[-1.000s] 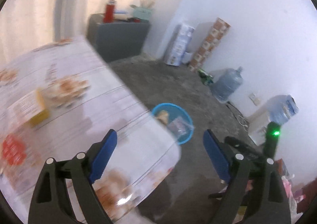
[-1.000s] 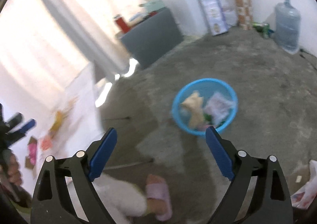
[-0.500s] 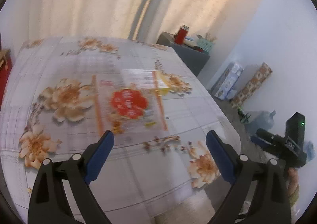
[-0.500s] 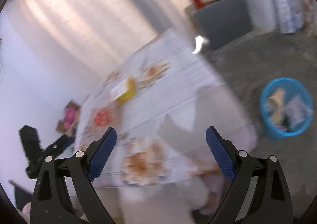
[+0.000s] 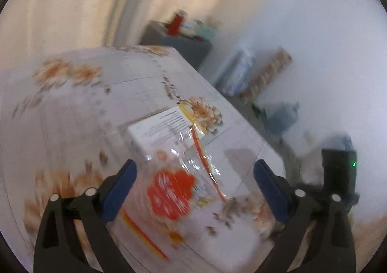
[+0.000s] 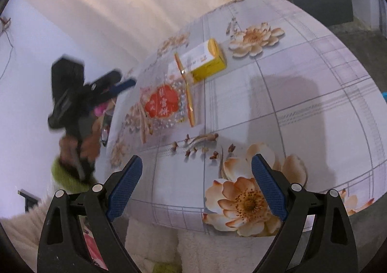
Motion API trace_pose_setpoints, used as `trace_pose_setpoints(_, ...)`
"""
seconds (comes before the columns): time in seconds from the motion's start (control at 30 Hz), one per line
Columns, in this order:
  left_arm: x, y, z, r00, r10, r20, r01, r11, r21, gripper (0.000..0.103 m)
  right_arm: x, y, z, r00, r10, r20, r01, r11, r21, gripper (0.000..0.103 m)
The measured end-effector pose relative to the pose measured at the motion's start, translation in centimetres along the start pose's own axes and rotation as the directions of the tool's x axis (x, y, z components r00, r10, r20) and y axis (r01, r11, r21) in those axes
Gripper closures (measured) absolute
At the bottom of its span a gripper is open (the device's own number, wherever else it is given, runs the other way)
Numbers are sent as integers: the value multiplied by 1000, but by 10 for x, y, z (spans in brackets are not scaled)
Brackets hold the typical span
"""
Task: Collect trash
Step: 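Lower the left gripper onto the clear snack bag with red label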
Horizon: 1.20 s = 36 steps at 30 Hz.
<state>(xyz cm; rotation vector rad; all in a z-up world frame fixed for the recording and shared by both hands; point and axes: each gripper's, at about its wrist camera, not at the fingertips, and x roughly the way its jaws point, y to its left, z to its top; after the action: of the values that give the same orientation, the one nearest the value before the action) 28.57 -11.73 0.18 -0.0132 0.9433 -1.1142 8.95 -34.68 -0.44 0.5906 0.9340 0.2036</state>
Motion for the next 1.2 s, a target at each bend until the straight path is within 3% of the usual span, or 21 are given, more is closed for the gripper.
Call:
trace_pose_setpoints(0.13, 35, 26, 20, 993, -17, -120, 15, 1000, -22, 6, 11, -1, 1, 1000, -5, -18, 6, 1000, 31, 16)
trace_pose_setpoints(0.27, 58, 48, 7, 973, -9, -229, -10, 997, -83, 6, 14, -1, 2, 1000, 1, -29, 1, 999, 49, 16)
trace_pose_setpoints(0.43, 43, 36, -34, 971, -39, -234, 17, 995, -98, 6, 17, 4, 7, 999, 14, -36, -13, 999, 38, 16)
trace_pose_setpoints(0.57, 22, 19, -66, 974, -22, -225, -4, 994, -113, 6, 13, 7, 9, 999, 29, -21, -29, 999, 37, 16)
trace_pose_setpoints(0.7, -6, -4, -82, 987, 103, -121, -118, 985, -127, 6, 7, 9, 6, 999, 36, 2, -36, 999, 38, 16)
trace_pose_setpoints(0.8, -14, -28, -83, 976, 212, -52, -216, 972, -89, 6, 5, 5, 3, 999, 43, 13, -43, 997, 59, 16)
trace_pose_setpoints(0.97, 21, -59, -80, 941, 319, -114, -317, 948, 30, 6, -8, 2, -6, 998, 45, 34, -48, 996, 80, 16)
trace_pose_setpoints(1.13, 49, -72, -83, 926, 345, -152, -329, 936, 121, 6, -27, -8, -15, 998, 30, 62, -36, 994, 105, 15)
trace_pose_setpoints(1.2, 63, -73, -88, 905, 371, -208, -341, 925, 164, 6, -29, -14, -18, 997, 32, 67, -40, 991, 128, 15)
